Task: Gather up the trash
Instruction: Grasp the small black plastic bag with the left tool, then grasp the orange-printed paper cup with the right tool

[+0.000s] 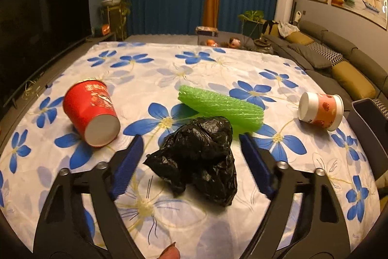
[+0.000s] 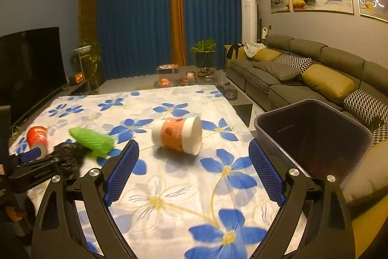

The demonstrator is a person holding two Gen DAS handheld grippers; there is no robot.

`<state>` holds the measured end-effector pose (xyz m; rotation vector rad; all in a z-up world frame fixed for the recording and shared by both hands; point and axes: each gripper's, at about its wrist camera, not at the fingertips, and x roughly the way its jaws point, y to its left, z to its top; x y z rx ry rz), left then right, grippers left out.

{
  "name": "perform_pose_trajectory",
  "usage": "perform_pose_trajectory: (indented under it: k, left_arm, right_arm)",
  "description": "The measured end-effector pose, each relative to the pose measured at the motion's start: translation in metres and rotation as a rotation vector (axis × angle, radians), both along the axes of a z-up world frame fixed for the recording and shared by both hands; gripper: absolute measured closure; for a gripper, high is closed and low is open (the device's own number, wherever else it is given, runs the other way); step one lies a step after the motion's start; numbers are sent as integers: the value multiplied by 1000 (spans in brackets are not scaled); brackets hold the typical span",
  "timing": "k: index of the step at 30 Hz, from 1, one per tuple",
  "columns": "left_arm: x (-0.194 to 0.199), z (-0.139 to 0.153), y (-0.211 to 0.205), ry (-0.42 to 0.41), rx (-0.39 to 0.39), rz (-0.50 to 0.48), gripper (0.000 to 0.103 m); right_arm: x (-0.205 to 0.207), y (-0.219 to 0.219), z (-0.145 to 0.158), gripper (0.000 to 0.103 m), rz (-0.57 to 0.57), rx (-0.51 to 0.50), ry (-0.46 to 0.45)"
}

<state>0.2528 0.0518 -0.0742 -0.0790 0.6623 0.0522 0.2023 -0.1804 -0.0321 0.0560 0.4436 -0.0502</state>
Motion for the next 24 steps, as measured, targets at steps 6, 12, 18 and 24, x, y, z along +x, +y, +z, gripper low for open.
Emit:
perform_pose_trajectory:
  k: [6, 12, 18, 24]
  left_arm:
    - [12, -14, 6, 92, -49, -36, 56]
    - [9, -16, 9, 91, -65, -54, 72]
    - [-9, 3, 11, 23, -80, -73, 74]
    - [-27, 22, 7, -47, -77, -97, 74]
  right_arm:
    - [36, -2, -15, 17, 9, -11, 39]
    - [59, -2, -29, 28, 29, 6, 95]
    - [74, 0, -33, 36, 50, 8, 117]
    - [90, -5, -41, 49, 82, 59, 163]
